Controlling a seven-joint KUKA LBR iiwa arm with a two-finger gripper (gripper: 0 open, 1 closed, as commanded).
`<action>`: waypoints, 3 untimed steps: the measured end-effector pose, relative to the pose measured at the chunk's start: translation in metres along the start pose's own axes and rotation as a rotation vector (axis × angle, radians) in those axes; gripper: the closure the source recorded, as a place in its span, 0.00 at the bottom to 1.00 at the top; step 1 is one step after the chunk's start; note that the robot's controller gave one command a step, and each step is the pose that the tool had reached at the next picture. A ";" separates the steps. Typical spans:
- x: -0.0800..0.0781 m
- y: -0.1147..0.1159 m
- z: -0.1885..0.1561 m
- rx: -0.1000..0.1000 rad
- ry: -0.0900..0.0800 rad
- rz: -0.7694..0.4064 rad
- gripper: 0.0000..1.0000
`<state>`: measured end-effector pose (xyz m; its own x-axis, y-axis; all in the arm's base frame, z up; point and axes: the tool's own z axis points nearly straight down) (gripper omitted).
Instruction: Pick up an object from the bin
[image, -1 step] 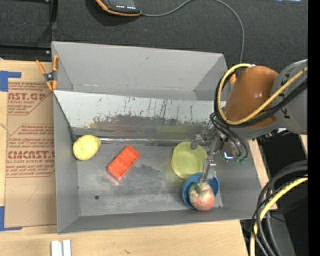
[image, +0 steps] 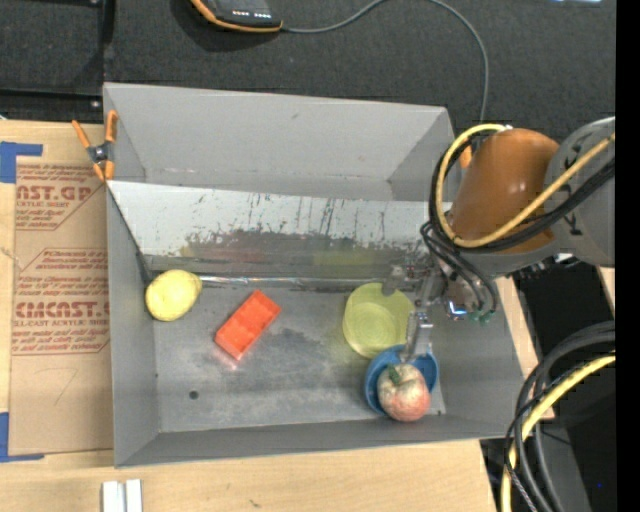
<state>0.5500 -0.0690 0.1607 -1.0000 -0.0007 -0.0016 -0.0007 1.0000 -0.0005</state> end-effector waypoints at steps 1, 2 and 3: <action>0.037 -0.004 0.077 -0.005 0.003 0.030 0.00; 0.046 -0.001 0.022 0.000 0.000 0.172 0.00; -0.012 -0.026 0.062 -0.005 0.002 0.473 0.00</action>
Offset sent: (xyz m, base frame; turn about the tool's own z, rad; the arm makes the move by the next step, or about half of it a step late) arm -0.0469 -0.0014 -0.0223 0.1731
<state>0.5623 -0.0954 0.0989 -0.8906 0.4548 0.0016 0.4548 0.8906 0.0042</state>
